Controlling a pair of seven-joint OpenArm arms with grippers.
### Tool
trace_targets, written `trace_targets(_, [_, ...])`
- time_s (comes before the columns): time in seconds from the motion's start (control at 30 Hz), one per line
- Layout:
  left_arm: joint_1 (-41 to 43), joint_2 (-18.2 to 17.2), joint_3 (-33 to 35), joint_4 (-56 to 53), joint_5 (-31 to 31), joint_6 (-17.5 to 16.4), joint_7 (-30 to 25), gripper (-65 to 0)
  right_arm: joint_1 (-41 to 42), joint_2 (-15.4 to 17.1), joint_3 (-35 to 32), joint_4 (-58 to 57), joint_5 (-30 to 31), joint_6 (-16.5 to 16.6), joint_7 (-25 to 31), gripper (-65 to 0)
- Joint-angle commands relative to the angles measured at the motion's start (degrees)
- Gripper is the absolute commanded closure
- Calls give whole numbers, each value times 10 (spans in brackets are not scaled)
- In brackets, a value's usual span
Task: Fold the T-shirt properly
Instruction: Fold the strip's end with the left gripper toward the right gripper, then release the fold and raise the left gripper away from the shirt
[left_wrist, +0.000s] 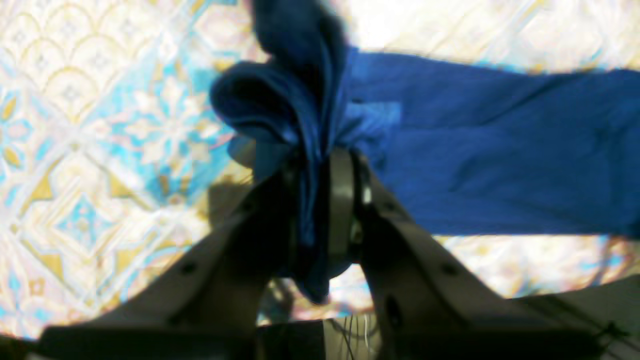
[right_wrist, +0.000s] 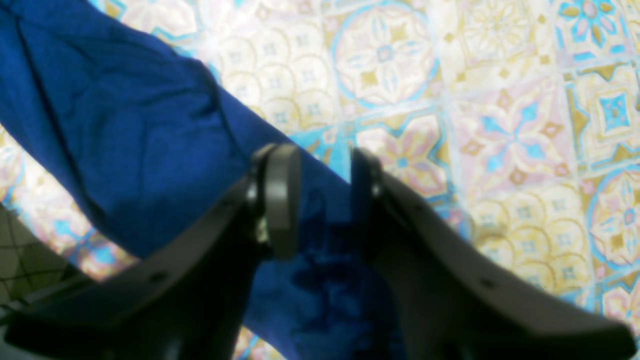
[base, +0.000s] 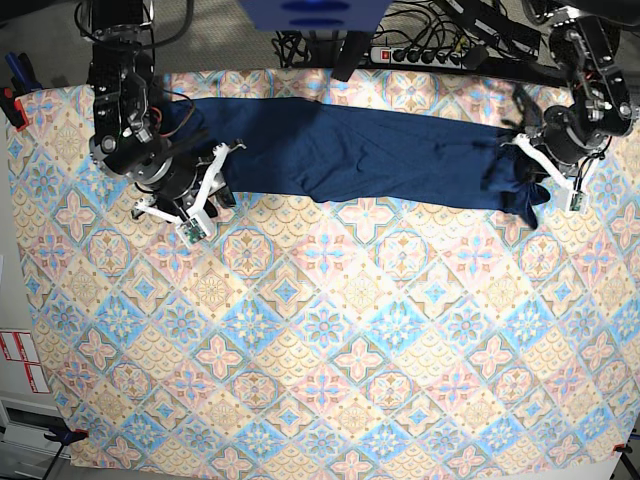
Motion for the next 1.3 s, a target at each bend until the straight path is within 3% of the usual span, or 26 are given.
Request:
trace_targets(0.0, [-3,1,-5,21,-5,-1,0,0,6,4,3,10,5,2,11,-174])
trace_targets(0.17, [-4,18,57,39,-6,2,6,0,6,4,3,10,5,2,12,-173])
trace_targets(0.37, [-4,67,72,39,-4,2,7,0,6,4,25,10,5,2,12,-174])
trace_targets(0.53, [-4,72,132,38,-1,3,7,0,6,5,43,10,5,2,12,-175])
trace_targets(0.73, [-18,98,145,35,1,3,7,0,6,7,81,10,5,2,12,-175])
trace_targets(1.27, [-57,103,252,-63,-4,3,27,0,6,7,91,12,5,2,12,-175])
